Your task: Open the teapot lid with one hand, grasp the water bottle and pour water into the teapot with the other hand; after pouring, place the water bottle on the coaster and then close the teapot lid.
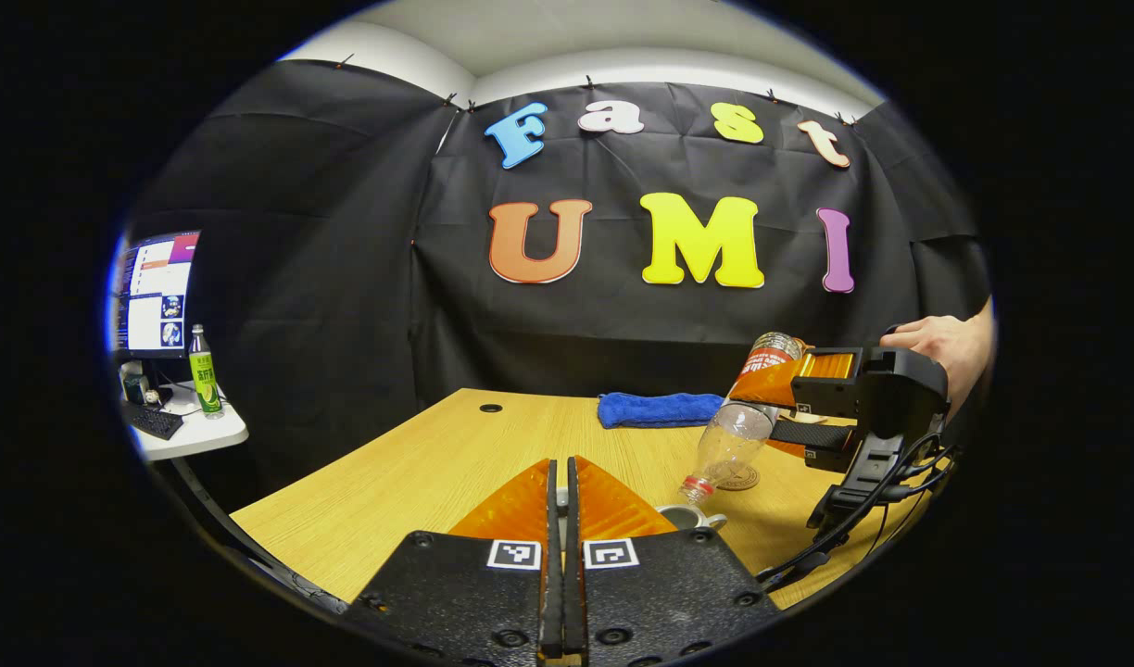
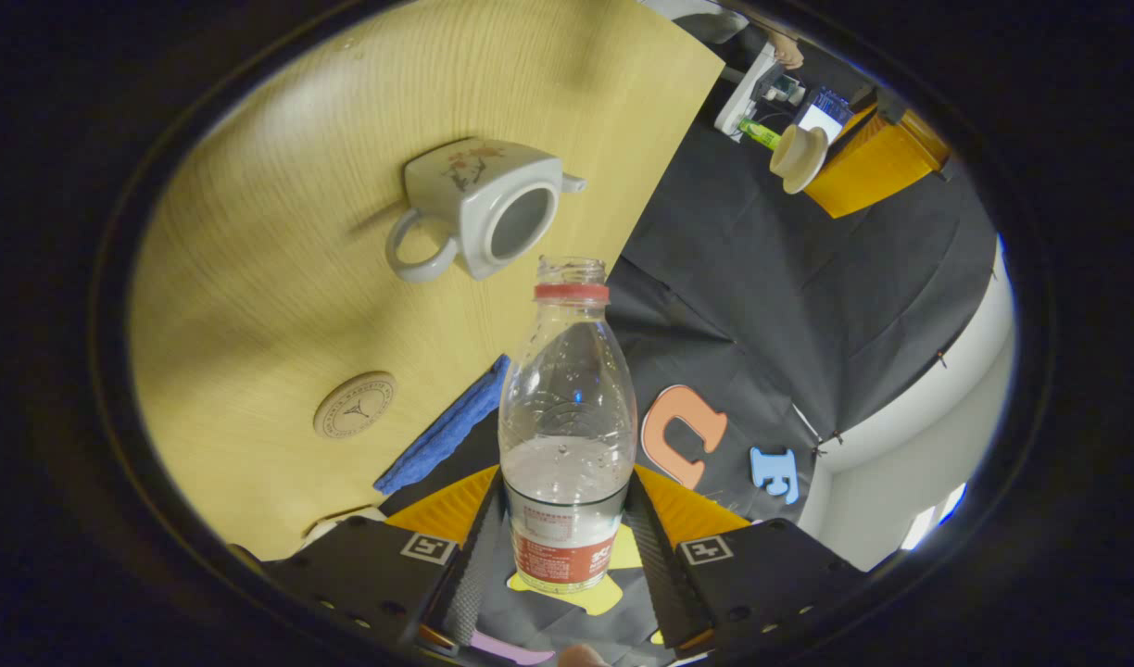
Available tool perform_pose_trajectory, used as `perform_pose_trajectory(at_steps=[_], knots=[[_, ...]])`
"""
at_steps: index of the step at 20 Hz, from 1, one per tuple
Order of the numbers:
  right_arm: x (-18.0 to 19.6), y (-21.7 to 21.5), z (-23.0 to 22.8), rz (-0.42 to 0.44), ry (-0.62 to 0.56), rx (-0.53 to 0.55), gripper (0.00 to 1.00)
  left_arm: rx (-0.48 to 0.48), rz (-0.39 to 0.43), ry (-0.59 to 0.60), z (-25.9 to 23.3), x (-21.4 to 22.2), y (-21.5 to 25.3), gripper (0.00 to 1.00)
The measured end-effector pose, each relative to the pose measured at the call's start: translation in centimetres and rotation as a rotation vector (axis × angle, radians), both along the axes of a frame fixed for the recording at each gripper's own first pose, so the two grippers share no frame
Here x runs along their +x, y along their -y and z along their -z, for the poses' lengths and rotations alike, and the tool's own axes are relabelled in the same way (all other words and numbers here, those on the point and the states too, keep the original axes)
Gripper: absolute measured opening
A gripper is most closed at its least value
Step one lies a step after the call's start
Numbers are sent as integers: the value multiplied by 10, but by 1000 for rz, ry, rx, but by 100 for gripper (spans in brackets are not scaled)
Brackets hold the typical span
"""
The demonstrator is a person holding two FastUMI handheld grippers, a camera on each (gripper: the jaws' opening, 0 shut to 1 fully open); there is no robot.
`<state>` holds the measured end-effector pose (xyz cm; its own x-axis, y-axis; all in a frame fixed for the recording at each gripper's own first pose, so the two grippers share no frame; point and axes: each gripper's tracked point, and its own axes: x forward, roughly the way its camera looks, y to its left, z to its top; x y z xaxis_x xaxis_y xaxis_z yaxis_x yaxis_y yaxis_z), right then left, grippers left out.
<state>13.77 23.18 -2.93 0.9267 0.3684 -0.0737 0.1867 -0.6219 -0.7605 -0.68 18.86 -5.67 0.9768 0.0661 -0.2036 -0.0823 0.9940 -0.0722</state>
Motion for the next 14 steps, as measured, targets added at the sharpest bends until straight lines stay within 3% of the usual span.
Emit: perform_pose_trajectory(at_steps=[3,6,11,14], knots=[[-1,3,-1,9,-9,40,72,-16,-4,15,-5,-1,1,3],[2,16,11,68,-105,155,73,-18,-18,24,-7,-2,-7,3],[-16,17,33,107,-277,418,73,-16,-39,37,-13,-4,-11,3],[-19,24,45,153,-427,671,73,-8,-38,50,-16,-4,-7,3]])
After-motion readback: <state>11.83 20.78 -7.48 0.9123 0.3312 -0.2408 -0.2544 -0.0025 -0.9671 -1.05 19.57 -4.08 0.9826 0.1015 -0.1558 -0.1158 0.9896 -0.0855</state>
